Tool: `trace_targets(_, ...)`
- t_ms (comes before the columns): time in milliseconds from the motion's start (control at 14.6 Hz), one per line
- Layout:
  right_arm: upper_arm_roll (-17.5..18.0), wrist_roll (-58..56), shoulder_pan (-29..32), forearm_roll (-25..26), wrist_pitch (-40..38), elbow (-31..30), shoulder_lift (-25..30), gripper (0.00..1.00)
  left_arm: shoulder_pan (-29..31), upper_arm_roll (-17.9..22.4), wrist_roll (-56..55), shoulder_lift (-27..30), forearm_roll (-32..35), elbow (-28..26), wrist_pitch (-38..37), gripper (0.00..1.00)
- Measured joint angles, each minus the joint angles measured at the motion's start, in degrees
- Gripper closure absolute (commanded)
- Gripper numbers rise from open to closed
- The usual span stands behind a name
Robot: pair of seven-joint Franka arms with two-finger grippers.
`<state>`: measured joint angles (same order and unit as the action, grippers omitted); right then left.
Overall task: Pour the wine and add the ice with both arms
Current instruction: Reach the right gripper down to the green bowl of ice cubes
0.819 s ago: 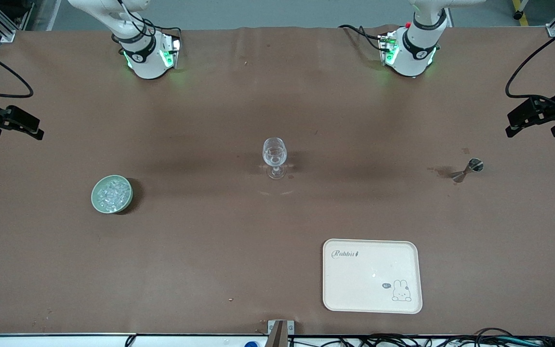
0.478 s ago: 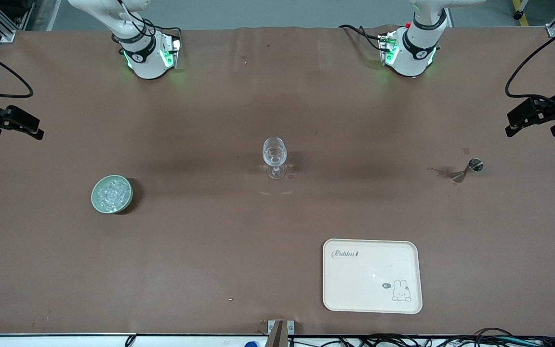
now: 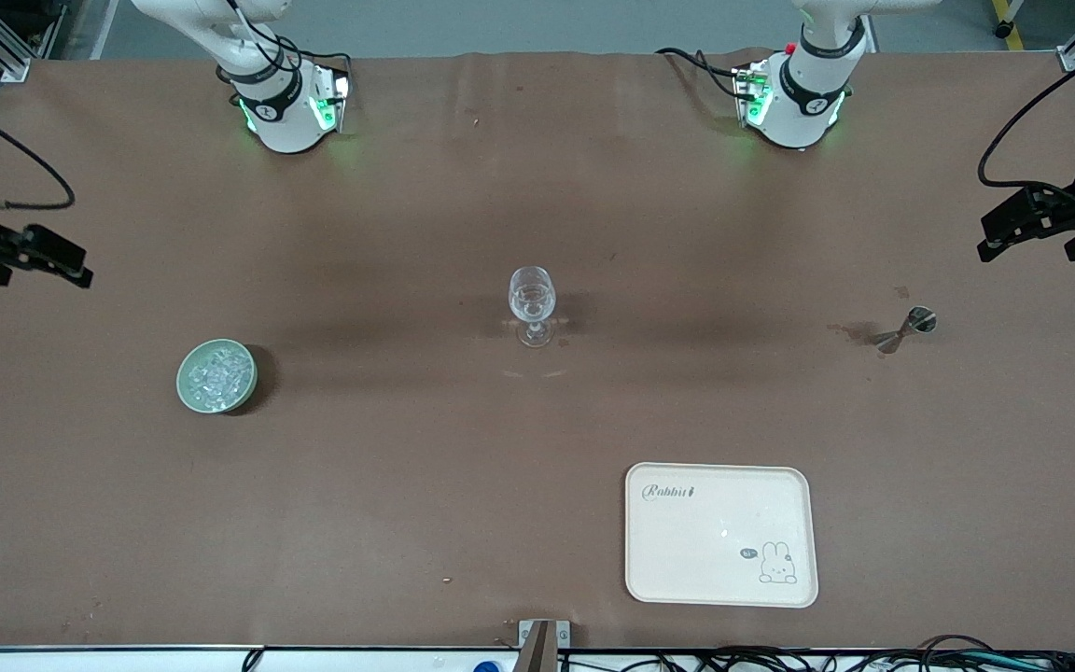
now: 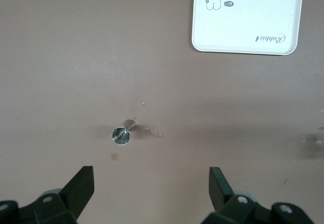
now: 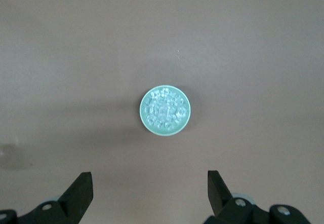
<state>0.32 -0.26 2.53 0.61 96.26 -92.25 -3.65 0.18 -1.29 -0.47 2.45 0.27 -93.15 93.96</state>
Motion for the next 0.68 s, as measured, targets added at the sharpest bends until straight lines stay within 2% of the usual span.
trace_targets(273,-0.05,-1.14,0.02,0.01,12.53,-8.6,-2.74,0.0,3.86,0.37,-1.1,-0.93,-2.14,-0.22,-0.23,0.0)
trace_targets(478,-0.23,-4.1,0.26,0.02,22.46,-14.48,-5.08,0.0,10.91,0.67,-1.16,-3.88,-6.45,-0.51,-0.22,0.0)
trace_targets(683,-0.35,-6.54,1.66,0.03,35.69,-21.63,-7.77,0.0,17.81,0.82,-4.52,-8.24,-12.59,-0.69,-0.07,0.0)
